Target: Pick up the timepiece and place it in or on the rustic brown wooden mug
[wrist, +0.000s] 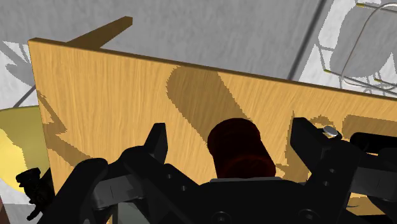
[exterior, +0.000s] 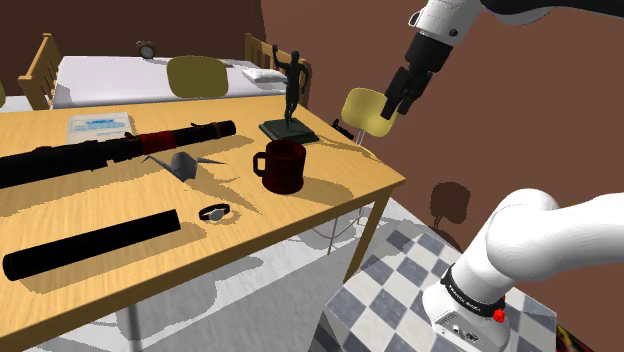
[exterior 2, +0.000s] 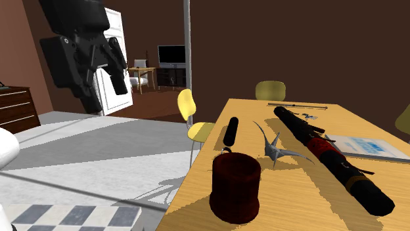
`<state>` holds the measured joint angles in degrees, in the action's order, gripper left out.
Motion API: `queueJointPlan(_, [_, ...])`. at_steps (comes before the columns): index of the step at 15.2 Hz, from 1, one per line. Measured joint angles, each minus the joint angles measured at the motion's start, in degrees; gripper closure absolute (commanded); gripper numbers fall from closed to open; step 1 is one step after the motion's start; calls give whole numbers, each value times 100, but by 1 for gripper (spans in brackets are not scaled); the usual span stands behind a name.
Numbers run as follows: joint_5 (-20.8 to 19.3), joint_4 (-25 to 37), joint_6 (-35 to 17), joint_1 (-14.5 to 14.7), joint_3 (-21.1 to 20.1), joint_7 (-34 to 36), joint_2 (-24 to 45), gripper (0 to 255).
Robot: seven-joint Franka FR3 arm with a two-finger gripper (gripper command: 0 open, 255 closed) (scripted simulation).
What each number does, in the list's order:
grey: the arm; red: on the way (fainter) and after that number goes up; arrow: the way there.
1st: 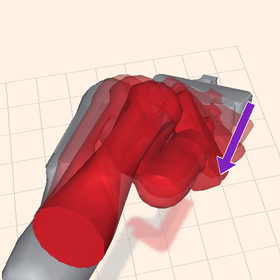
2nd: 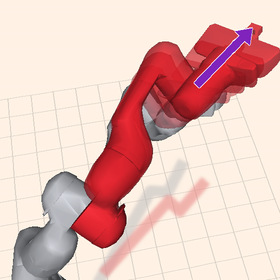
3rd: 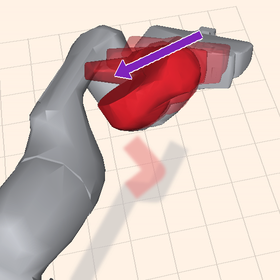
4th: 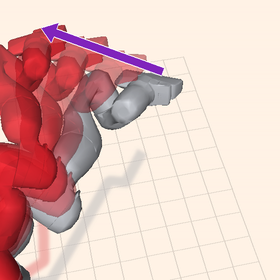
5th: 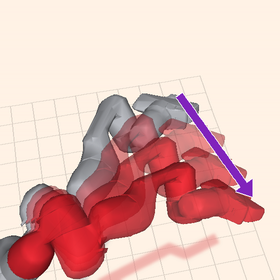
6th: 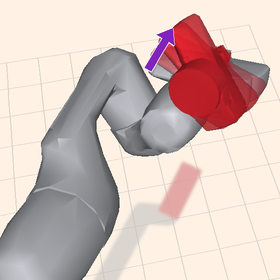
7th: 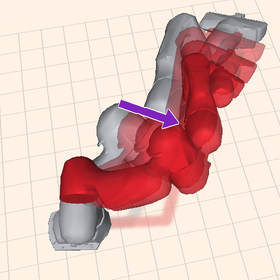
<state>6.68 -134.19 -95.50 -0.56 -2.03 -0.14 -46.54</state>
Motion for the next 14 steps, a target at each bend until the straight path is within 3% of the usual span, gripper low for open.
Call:
queueJointPlan(3, [79, -24, -127, 37, -92, 85, 141, 0])
queueJointPlan(14, [590, 423, -1292, 310, -852, 762, 2042, 0])
